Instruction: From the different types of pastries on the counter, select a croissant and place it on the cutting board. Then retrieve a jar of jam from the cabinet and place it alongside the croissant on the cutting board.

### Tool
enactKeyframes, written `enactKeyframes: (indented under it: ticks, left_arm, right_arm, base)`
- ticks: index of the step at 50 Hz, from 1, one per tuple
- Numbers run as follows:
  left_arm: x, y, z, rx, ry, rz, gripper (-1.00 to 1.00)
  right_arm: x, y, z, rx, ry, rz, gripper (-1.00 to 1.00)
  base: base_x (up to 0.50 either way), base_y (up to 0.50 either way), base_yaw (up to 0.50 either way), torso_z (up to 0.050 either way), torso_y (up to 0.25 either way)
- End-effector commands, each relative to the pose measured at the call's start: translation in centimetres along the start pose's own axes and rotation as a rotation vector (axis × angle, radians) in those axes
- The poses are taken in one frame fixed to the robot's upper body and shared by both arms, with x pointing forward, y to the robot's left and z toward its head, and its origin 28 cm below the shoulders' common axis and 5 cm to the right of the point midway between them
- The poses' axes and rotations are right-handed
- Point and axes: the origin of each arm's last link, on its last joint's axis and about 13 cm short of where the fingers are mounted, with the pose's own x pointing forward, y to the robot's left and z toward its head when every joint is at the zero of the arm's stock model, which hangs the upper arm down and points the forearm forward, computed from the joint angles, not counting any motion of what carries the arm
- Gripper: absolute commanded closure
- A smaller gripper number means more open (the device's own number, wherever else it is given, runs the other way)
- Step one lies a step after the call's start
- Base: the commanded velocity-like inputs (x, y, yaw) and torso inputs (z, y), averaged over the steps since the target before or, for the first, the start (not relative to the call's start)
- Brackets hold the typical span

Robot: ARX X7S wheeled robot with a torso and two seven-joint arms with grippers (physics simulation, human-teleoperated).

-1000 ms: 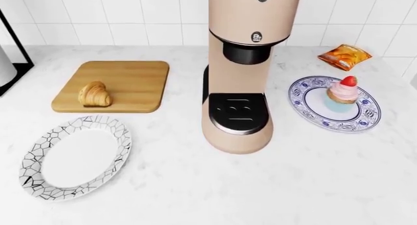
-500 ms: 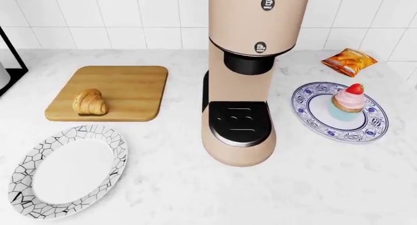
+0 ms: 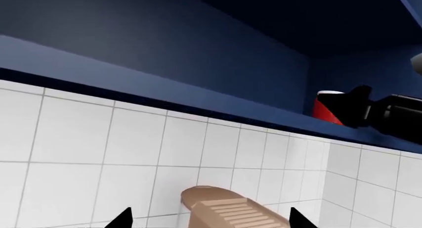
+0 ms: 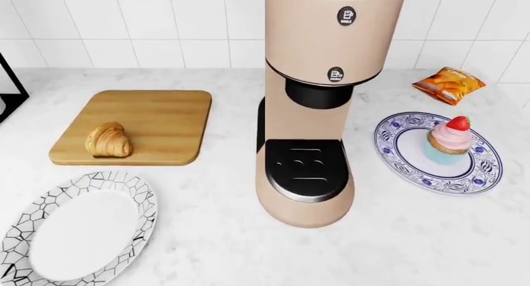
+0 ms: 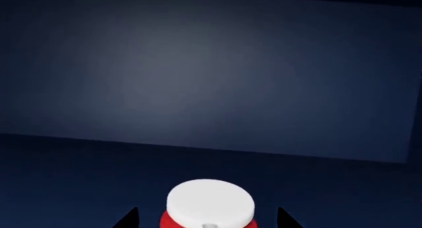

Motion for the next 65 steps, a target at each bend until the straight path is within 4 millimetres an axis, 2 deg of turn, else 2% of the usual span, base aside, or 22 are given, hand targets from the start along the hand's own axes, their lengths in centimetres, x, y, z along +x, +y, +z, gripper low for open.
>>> enactKeyframes:
  ticks: [1, 7, 21, 33, 40, 65]
  left_arm:
    - [0.0, 0.1, -0.1, -0.003, 0.000, 0.003, -1.00]
    - [0.1, 0.1, 0.0, -0.004, -0.002, 0.001, -1.00]
    - [0.0, 0.2, 0.1, -0.012, -0.012, 0.000, -1.00]
    - [-0.1, 0.2, 0.2, -0.021, -0.017, 0.002, -1.00]
    - [-0.1, 0.1, 0.1, -0.017, -0.015, 0.002, -1.00]
    - [-0.1, 0.0, 0.1, -0.012, -0.012, 0.001, -1.00]
  right_arm:
    - [0.2, 0.0, -0.2, -0.013, 0.005, -0.019, 1.00]
    - [0.1, -0.1, -0.1, -0.013, -0.008, -0.023, 1.00]
    - [-1.0, 0.2, 2.0, 0.009, -0.133, -0.001, 1.00]
    - [-1.4, 0.0, 2.5, 0.008, -0.171, 0.010, 1.00]
    - [-1.2, 0.3, 2.6, 0.001, -0.188, 0.031, 1.00]
    - [-1.6, 0.1, 3.0, 0.000, -0.218, 0.066, 1.00]
  base:
    - [0.00, 0.00, 0.00, 0.000, 0.000]
    - [0.00, 0.00, 0.00, 0.000, -0.003]
    - [0.00, 0.00, 0.00, 0.000, 0.000]
    - [0.00, 0.00, 0.00, -0.015, 0.250]
    - [-0.02, 0.00, 0.00, 0.000, 0.000]
    - [-0.47, 0.00, 0.00, 0.000, 0.000]
